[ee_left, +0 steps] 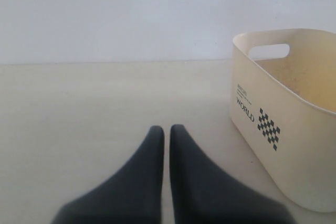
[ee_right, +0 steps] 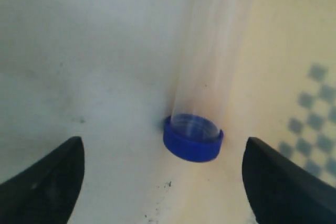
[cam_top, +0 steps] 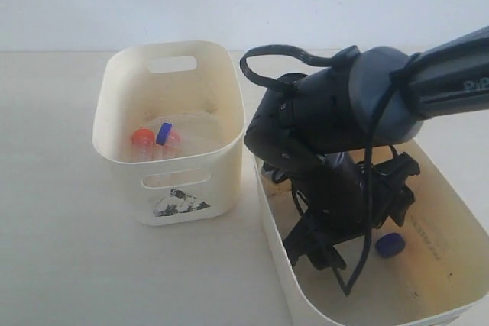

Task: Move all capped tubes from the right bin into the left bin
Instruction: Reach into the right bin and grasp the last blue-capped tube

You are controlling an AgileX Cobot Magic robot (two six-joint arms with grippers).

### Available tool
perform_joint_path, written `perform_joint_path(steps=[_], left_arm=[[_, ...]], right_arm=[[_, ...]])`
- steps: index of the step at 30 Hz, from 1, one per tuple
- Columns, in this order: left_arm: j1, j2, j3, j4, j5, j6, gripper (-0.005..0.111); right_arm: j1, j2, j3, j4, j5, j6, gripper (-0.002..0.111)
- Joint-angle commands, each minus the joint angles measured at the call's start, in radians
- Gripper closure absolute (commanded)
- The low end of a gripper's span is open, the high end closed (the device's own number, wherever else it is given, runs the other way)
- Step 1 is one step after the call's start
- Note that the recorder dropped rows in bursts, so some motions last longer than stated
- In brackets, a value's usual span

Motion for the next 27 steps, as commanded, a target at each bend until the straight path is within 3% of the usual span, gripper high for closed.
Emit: perform_joint_path(steps=[1, 9, 14, 18, 22, 27], left_arm=[[0.002, -0.003, -0.003, 0.002, -0.008, -0.007, 0.102], [0.002, -0.003, -0.003, 0.002, -0.008, -0.007, 0.102], [0.002, -0.003, -0.003, 0.002, -0.008, -0.007, 0.102], [0.002, -0.003, -0.003, 0.002, -0.008, -0.007, 0.102], [0.002, -0.003, -0.003, 0.002, -0.008, -0.007, 0.102], [0.002, -0.003, -0.003, 0.002, -0.008, -0.007, 0.102]], right_arm=[[-0.032, 0.032, 0.001, -0.008, -0.039, 0.003, 0.031], [-0.132, 0.038, 0.001, 0.019, -0.077, -0.051, 0.034], [-0.152, 0.038, 0.001, 0.050, -0.143, -0.062, 0.067], [-0.152, 0.038, 0.001, 0.039, -0.141, -0.058, 0.086], [-0.152, 0.038, 0.001, 0.010, -0.101, -0.005, 0.084], [-0.152, 0.038, 0.001, 0.005, -0.099, 0.010, 0.073]])
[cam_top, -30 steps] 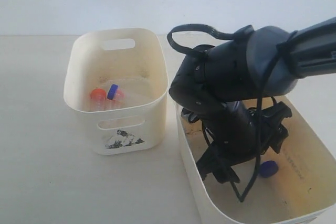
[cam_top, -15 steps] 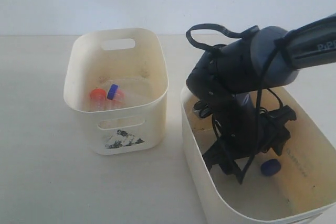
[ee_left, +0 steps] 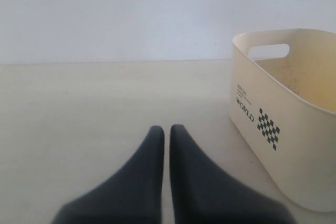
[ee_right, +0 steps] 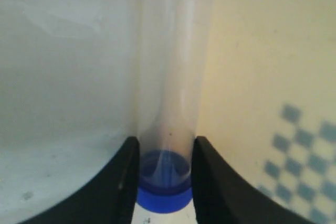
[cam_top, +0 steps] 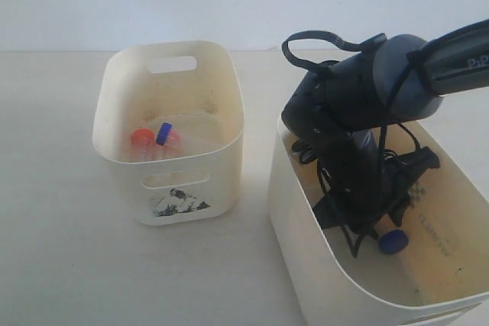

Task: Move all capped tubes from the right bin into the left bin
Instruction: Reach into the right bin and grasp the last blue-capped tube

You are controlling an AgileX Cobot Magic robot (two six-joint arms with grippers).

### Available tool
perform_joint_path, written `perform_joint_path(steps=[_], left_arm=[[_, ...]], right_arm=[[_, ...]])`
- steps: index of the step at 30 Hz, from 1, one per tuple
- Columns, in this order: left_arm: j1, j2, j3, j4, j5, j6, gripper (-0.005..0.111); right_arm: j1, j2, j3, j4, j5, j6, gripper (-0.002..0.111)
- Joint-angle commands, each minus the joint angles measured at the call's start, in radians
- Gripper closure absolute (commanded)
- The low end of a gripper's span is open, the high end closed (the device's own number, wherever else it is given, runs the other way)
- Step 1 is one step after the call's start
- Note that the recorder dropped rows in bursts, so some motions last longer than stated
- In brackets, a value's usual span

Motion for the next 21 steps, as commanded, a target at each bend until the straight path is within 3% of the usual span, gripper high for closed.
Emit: perform_joint_path(steps=[1, 4, 18, 20, 21], left_arm=[[0.002, -0.003, -0.003, 0.002, -0.008, -0.007, 0.102], [0.002, -0.003, -0.003, 0.002, -0.008, -0.007, 0.102], [0.002, -0.003, -0.003, 0.002, -0.008, -0.007, 0.102], [0.002, -0.003, -0.003, 0.002, -0.008, -0.007, 0.102], [0.002, -0.003, -0.003, 0.002, -0.008, -0.007, 0.102]], right_arm=[[-0.002, 0.004, 0.001, 0.008, -0.015, 0.019, 0.070], [-0.002, 0.004, 0.001, 0.008, 0.010, 0.019, 0.065], [-0.002, 0.004, 0.001, 0.002, 0.043, 0.019, 0.065], [-0.002, 0.004, 0.001, 0.002, 0.025, 0.011, 0.059], [-0.002, 0.004, 0.001, 0.002, 0.017, 0.011, 0.045]])
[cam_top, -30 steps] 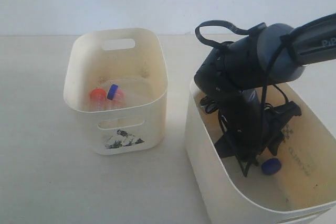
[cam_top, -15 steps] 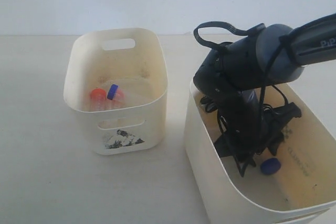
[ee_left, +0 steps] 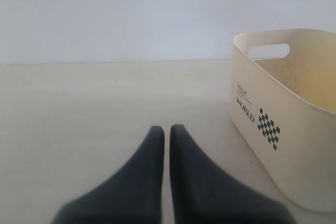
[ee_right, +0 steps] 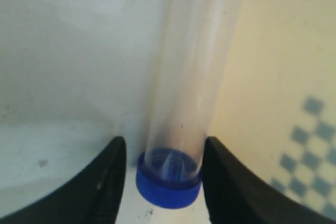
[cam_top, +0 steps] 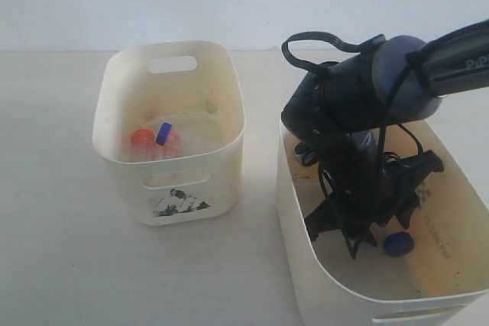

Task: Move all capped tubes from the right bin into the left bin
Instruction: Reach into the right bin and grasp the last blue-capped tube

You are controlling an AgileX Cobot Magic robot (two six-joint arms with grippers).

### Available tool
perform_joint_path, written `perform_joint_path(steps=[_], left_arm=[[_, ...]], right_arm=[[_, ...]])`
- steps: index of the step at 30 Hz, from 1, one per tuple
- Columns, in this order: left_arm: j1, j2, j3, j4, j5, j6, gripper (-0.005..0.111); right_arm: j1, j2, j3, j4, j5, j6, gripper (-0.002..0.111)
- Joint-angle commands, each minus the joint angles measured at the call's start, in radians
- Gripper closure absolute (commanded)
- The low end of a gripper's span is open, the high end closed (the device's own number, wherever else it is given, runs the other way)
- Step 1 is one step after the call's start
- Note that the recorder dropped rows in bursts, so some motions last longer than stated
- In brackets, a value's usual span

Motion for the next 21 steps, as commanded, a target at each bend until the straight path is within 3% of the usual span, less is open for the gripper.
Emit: perform_joint_path(steps=[1, 2, 4, 7, 17, 19, 21], left_arm=[[0.002, -0.003, -0.003, 0.002, -0.008, -0.007, 0.102], [0.002, -0.003, -0.003, 0.002, -0.008, -0.007, 0.102], [0.002, -0.003, -0.003, 0.002, -0.008, -0.007, 0.102], [0.002, -0.003, -0.003, 0.002, -0.008, -0.007, 0.102], [0.002, -0.003, -0.003, 0.002, -0.008, -0.007, 0.102], [0.002, -0.003, -0.003, 0.002, -0.008, -0.007, 0.102], [0.002, -0.003, -0.003, 0.002, -0.008, -0.007, 0.102]], right_arm=[[-0.002, 0.002, 0.001, -0.004, -0.023, -0.003, 0.038], [-0.002, 0.002, 0.001, -0.004, -0.031, -0.003, 0.034], [-0.002, 0.002, 0.001, 0.007, -0.047, 0.010, 0.038], [-0.002, 0.012, 0.001, 0.040, -0.132, 0.054, 0.055], [-0.002, 0.072, 0.001, 0.016, -0.116, 0.054, 0.056], [-0.002, 0.072, 0.001, 0.078, -0.141, 0.030, 0.070], [-0.002, 0.072, 0.001, 0.091, -0.149, 0.030, 0.091]])
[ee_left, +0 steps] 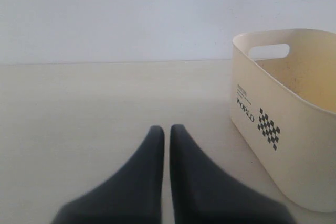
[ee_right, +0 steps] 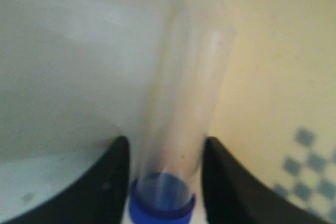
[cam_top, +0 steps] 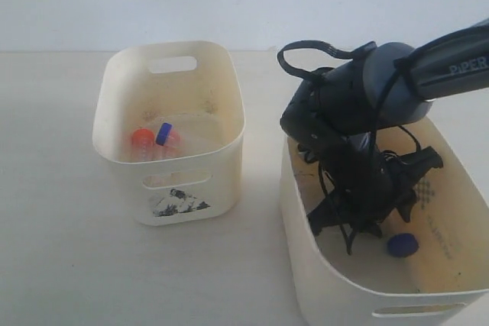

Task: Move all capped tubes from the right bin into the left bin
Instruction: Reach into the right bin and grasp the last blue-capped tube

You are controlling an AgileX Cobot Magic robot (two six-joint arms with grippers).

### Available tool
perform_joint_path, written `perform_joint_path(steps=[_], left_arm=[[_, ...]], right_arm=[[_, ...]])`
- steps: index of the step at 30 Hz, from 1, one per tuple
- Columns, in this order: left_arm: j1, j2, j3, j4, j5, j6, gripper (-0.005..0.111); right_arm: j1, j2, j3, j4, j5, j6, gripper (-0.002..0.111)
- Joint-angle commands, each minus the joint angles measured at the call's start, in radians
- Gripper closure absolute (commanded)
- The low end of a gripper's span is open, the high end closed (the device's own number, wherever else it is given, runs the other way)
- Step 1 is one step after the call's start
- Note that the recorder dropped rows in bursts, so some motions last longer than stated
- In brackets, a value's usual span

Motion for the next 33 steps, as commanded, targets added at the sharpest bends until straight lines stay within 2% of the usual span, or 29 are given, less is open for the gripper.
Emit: perform_joint_path(steps=[1, 3, 5, 6, 10, 12, 14, 20, 33], left_arm=[[0.002, -0.003, -0.003, 0.002, -0.008, -0.007, 0.102], [0.002, -0.003, -0.003, 0.002, -0.008, -0.007, 0.102], [0.002, -0.003, -0.003, 0.002, -0.008, -0.007, 0.102], [0.002, -0.003, -0.003, 0.002, -0.008, -0.007, 0.102], [0.002, -0.003, -0.003, 0.002, -0.008, -0.007, 0.102], [0.002, -0.003, -0.003, 0.002, -0.008, -0.007, 0.102], [0.002, -0.003, -0.003, 0.002, -0.008, -0.007, 0.102], [0.002, -0.003, -0.003, 0.002, -0.008, -0.007, 0.102], [0.002, -0.003, -0.003, 0.002, -0.008, -0.007, 0.102]], right_arm=[[0.000, 0.032, 0.012, 0.120, -0.117, -0.015, 0.097], [0.000, 0.032, 0.012, 0.100, -0.107, -0.015, 0.100], [0.000, 0.032, 0.012, 0.095, -0.095, -0.015, 0.095], [0.000, 0.032, 0.012, 0.095, -0.092, -0.015, 0.091], [0.000, 0.032, 0.012, 0.095, -0.101, -0.015, 0.058], [0.000, 0.032, 0.012, 0.095, -0.108, -0.015, 0.049], [0.000, 0.032, 0.012, 0.095, -0.109, -0.013, 0.055], [0.000, 0.032, 0.012, 0.097, -0.098, -0.004, 0.107], [0.000, -0.053, -0.032, 0.070, 0.029, -0.017, 0.108]])
